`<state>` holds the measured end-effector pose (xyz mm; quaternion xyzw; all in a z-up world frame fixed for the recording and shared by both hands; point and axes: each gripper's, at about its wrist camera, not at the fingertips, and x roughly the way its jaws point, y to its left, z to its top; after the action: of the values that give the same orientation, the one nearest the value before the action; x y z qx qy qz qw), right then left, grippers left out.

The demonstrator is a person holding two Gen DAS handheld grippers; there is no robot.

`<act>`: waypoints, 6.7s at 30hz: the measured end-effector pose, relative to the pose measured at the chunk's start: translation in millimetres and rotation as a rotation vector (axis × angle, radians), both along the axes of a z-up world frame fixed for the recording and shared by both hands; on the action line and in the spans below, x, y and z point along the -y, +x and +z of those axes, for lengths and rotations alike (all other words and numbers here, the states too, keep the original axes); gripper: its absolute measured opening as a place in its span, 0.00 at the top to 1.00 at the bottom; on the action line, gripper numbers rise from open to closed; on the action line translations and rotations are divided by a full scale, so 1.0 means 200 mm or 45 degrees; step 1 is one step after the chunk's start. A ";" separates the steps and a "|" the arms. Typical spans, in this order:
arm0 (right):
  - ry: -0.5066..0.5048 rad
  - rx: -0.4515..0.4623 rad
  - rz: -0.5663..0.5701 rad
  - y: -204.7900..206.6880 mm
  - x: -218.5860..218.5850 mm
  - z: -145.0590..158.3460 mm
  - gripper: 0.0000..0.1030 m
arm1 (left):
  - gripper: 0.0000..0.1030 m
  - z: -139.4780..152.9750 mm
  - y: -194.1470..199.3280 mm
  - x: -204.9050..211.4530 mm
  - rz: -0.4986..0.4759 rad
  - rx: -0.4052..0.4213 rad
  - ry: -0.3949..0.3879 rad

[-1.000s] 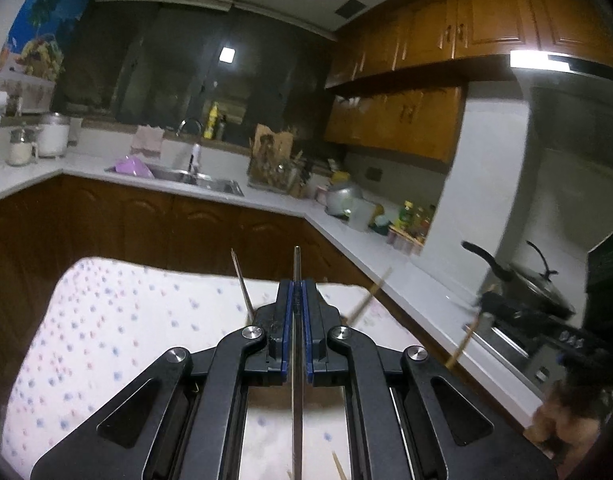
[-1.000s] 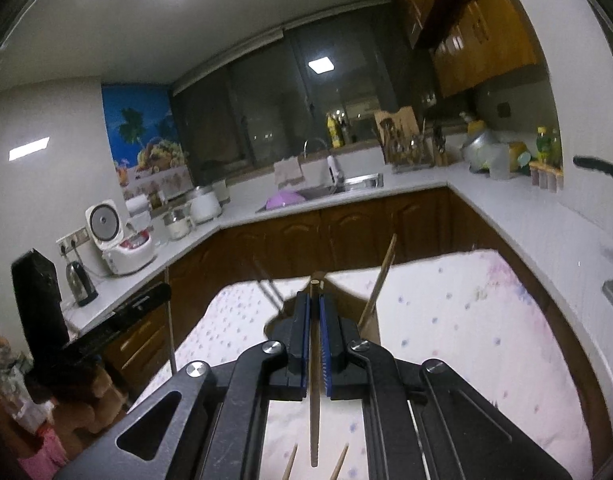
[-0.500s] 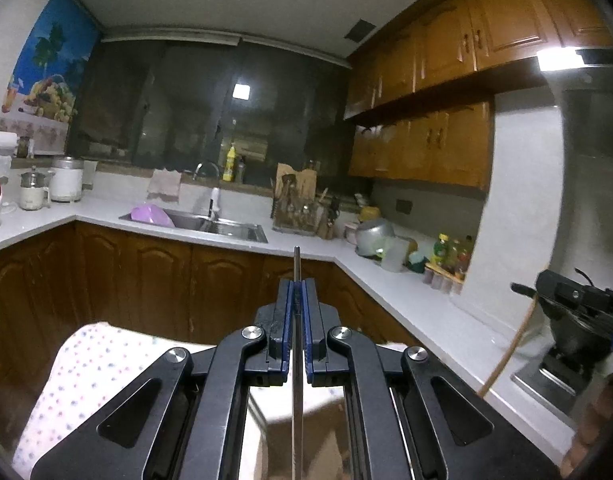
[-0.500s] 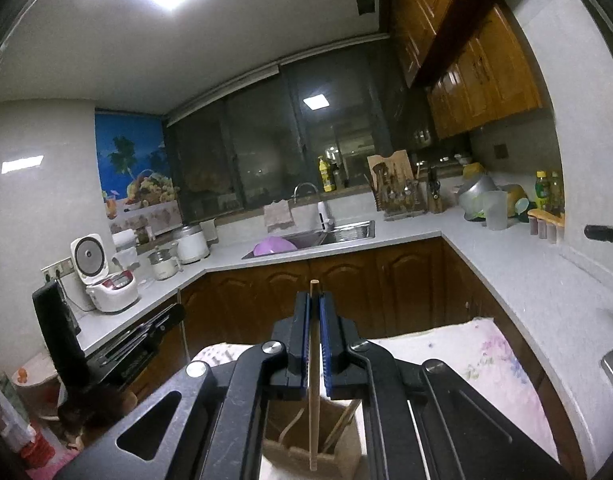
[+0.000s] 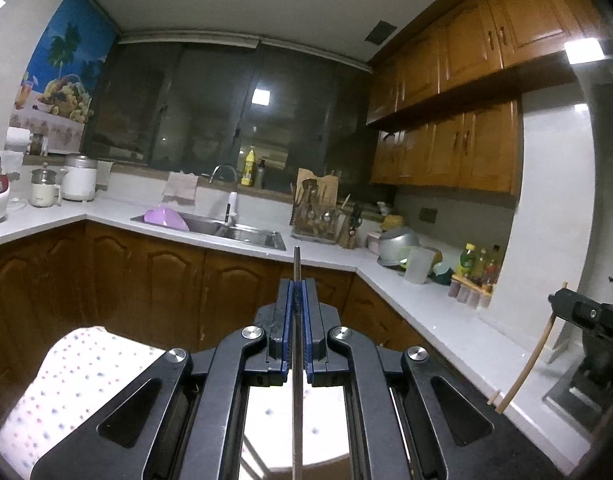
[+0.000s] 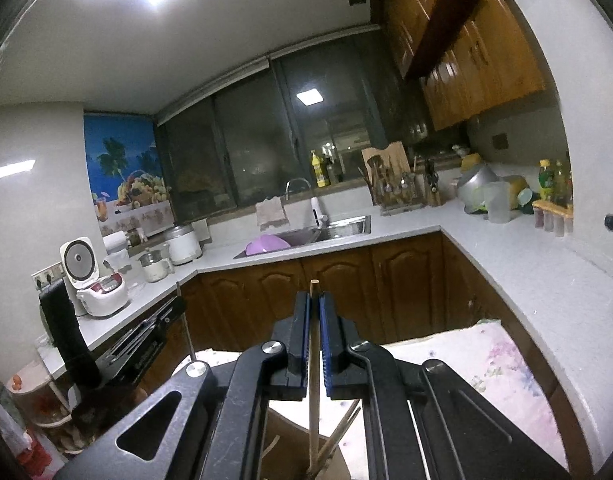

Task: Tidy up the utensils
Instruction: 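Lower both chopsticks into the wooden holder, then open both tools and release the chopsticks into the holder, then close the left tool on a wooden chopstick while the right tool grasps another wooden chopstick, then lift both held wooden chopsticks and carry them toward the wooden holder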

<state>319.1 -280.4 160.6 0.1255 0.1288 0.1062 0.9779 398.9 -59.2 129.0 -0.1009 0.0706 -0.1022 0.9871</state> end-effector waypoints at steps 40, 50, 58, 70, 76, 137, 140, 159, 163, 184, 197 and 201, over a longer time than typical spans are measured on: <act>0.075 -0.237 -0.008 0.00 0.01 -0.37 0.90 | 0.94 -0.34 -0.16 -0.10 -0.051 -0.247 0.114; 0.132 -0.249 -0.015 -0.07 0.04 -0.37 0.54 | 0.77 -0.33 -0.18 -0.15 -0.082 -0.320 0.060; 0.172 -0.240 -0.019 -0.20 0.07 -0.36 0.38 | 0.29 -0.36 -0.30 -0.29 -0.030 -0.395 -0.036; 0.160 -0.324 0.021 -0.54 0.02 -0.49 0.25 | 0.21 -0.46 -0.68 -0.41 -0.082 -0.593 -0.087; 0.138 -0.375 0.036 -0.73 -0.03 -0.55 0.21 | 0.13 -0.51 -0.88 -0.41 -0.085 -0.659 -0.074; -0.118 -0.901 0.086 -0.64 -0.10 -1.15 0.69 | 0.25 -0.96 -0.83 0.11 -0.270 -1.084 0.395; -0.144 -0.932 0.097 -0.61 -0.12 -1.18 0.69 | 0.43 -1.01 -0.76 0.14 -0.306 -1.154 0.390; -0.254 -0.917 0.098 -0.58 -0.17 -1.19 0.95 | 0.95 -1.01 -0.77 0.20 -0.409 -1.047 0.484; -0.159 -0.856 0.120 -0.63 -0.15 -1.10 0.95 | 1.00 -0.92 -0.83 0.11 -0.442 -1.006 0.372; -0.081 -0.714 0.125 -0.76 -0.12 -0.86 0.96 | 0.86 -1.04 -0.81 0.26 -0.446 -1.048 0.646; -0.073 -0.613 0.150 -0.84 -0.15 -0.73 0.96 | 0.96 -0.60 -1.09 -0.02 -0.510 -0.778 0.309; -0.086 -0.558 0.160 -0.88 -0.18 -0.65 0.96 | 0.96 -0.48 -1.17 -0.09 -0.516 -0.712 0.244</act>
<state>143.7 -243.6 31.0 0.1044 0.3492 0.1329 0.9217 165.7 -41.7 33.8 -0.0160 0.3659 -0.2573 0.8942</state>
